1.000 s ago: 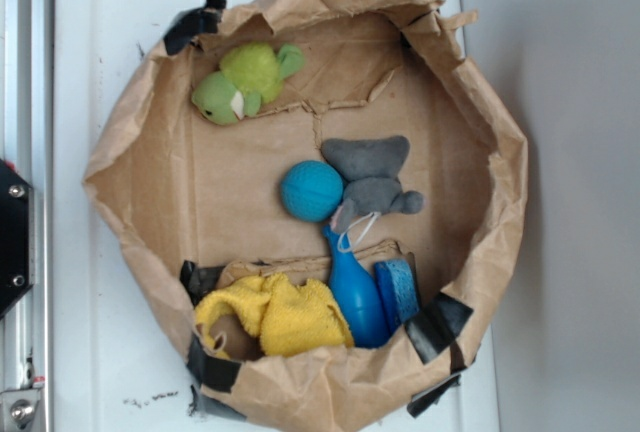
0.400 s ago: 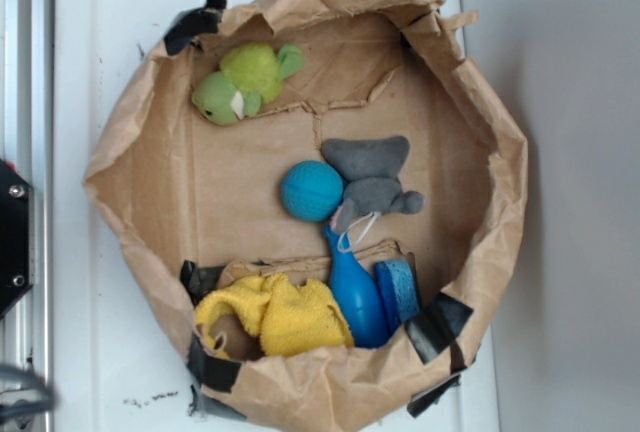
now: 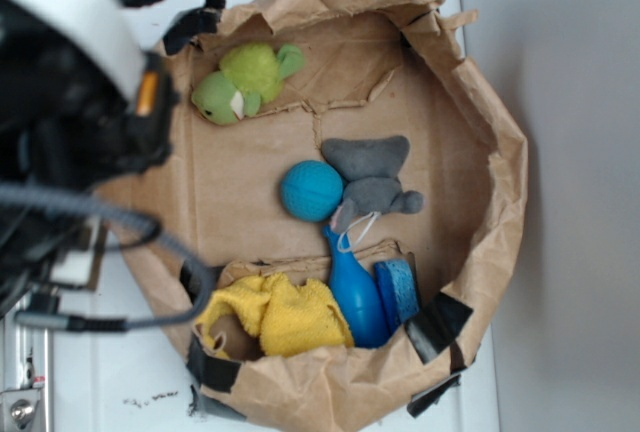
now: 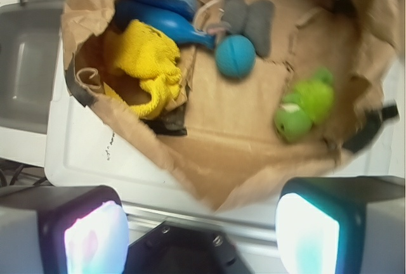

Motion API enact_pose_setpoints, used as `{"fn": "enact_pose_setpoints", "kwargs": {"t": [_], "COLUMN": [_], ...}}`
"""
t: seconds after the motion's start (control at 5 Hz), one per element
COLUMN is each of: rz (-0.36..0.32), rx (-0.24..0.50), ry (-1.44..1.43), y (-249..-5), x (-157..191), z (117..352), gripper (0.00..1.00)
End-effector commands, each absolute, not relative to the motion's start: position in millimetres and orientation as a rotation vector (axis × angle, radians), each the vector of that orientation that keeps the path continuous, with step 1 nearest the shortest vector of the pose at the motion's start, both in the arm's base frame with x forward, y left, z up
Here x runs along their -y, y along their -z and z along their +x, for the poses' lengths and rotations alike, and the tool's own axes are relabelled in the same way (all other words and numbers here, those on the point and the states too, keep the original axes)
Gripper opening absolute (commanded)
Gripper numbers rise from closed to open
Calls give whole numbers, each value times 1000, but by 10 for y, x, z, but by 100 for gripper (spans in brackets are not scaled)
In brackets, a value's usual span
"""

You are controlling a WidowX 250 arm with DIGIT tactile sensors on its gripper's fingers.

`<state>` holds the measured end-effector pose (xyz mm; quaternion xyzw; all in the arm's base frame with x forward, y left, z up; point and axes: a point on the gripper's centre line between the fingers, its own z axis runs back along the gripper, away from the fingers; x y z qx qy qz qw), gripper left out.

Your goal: Grab the green animal.

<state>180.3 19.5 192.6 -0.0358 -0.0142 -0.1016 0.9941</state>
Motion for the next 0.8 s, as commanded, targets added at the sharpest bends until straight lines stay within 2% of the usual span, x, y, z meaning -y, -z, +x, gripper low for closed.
{"fn": "enact_pose_setpoints", "kwargs": {"t": [0.0,0.4,0.6], "rz": [-63,-63,-79], "rx": [75,75,74], "ry": [200,200,29], "y": [-2038,-2038,-1874], "x": [-230,-230,-430], "z": [1862,1862,2022], "gripper": [100,100,100]}}
